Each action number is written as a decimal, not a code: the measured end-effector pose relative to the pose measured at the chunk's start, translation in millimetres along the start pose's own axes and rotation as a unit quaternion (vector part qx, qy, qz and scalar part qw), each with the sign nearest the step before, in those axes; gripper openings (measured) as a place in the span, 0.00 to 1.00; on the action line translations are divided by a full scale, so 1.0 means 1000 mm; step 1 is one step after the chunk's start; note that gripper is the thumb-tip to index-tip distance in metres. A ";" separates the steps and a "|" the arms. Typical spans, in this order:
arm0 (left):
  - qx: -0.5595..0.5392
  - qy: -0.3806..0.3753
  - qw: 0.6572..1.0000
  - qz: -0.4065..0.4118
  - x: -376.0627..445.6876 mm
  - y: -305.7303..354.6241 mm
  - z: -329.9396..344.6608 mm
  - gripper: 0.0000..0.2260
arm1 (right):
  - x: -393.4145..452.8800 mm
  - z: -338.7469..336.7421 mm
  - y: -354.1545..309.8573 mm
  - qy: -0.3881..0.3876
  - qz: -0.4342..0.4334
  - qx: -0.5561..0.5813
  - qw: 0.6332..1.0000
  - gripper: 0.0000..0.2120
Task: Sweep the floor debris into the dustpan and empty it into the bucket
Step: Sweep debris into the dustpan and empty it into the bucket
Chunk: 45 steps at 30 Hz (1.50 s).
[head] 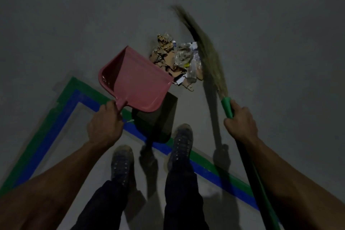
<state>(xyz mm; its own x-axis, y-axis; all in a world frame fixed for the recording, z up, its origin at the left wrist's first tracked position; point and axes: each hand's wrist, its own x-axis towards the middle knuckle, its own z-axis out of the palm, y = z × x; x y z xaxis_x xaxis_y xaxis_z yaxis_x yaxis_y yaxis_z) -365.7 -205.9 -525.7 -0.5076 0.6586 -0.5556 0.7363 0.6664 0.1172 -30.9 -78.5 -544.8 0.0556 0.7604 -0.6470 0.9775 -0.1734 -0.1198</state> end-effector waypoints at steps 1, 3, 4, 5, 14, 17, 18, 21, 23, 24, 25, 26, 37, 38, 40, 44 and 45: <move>0.002 -0.003 1.000 0.001 -0.002 -0.007 -0.002 0.09 | -0.007 0.000 0.002 0.012 0.015 0.017 1.000 0.35; 0.000 -0.011 1.000 0.016 -0.006 -0.023 -0.007 0.09 | -0.022 0.001 0.006 0.031 0.046 0.058 0.997 0.36; 0.000 -0.015 1.000 0.028 -0.006 -0.031 -0.009 0.09 | -0.031 0.003 0.008 0.040 0.066 0.084 0.993 0.35; 0.004 -0.017 0.999 0.039 -0.006 -0.039 -0.011 0.09 | -0.039 0.006 0.010 0.046 0.090 0.109 0.989 0.34; 0.046 -0.003 0.997 0.067 0.004 -0.092 0.004 0.10 | -0.072 0.064 -0.015 -0.011 0.202 0.199 0.959 0.29; 0.051 0.005 0.996 0.070 0.011 -0.102 0.014 0.10 | -0.070 0.089 -0.052 -0.024 0.160 0.224 0.961 0.29; 0.056 0.006 0.996 0.069 0.013 -0.105 0.017 0.10 | -0.069 0.095 -0.063 -0.027 0.150 0.238 0.959 0.29; 0.070 0.004 0.994 0.082 0.018 -0.108 0.021 0.11 | -0.069 0.104 -0.080 -0.019 0.139 0.270 0.953 0.31; 0.069 0.001 0.994 0.090 0.019 -0.108 0.019 0.11 | -0.075 0.099 -0.076 0.001 0.149 0.276 0.949 0.34; 0.070 -0.004 0.993 0.090 0.018 -0.107 0.017 0.11 | -0.079 0.094 -0.070 0.016 0.156 0.270 0.950 0.35; 0.069 -0.009 0.994 0.088 0.017 -0.107 0.016 0.11 | -0.083 0.088 -0.063 0.031 0.161 0.258 0.952 0.35; 0.067 -0.015 0.994 0.086 0.015 -0.107 0.015 0.11 | -0.086 0.082 -0.056 0.044 0.163 0.242 0.956 0.36; 0.073 -0.053 0.991 0.095 0.054 -0.110 0.069 0.10 | -0.017 0.090 -0.044 0.053 0.103 0.126 0.985 0.23; 0.075 -0.051 0.992 0.093 0.060 -0.110 0.076 0.10 | -0.011 0.099 -0.048 0.051 0.087 0.117 0.988 0.24; 0.071 -0.041 0.992 0.091 0.072 -0.110 0.088 0.09 | -0.005 0.119 -0.052 0.051 0.062 0.100 0.992 0.27; 0.060 -0.029 0.994 0.082 0.088 -0.108 0.098 0.08 | -0.010 0.136 -0.041 0.056 0.053 0.082 0.994 0.35; 0.057 -0.028 0.995 0.082 0.091 -0.106 0.098 0.09 | -0.011 0.133 -0.034 0.068 0.057 0.084 0.993 0.36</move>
<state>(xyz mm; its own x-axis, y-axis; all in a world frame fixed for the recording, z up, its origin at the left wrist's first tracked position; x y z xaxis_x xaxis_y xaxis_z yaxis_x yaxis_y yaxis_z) -446.5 -251.0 -669.9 -0.3531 0.7328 -0.5816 0.8549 0.5053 0.1176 -92.3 -164.5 -633.7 0.2013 0.8054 -0.5575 0.9166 -0.3555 -0.1827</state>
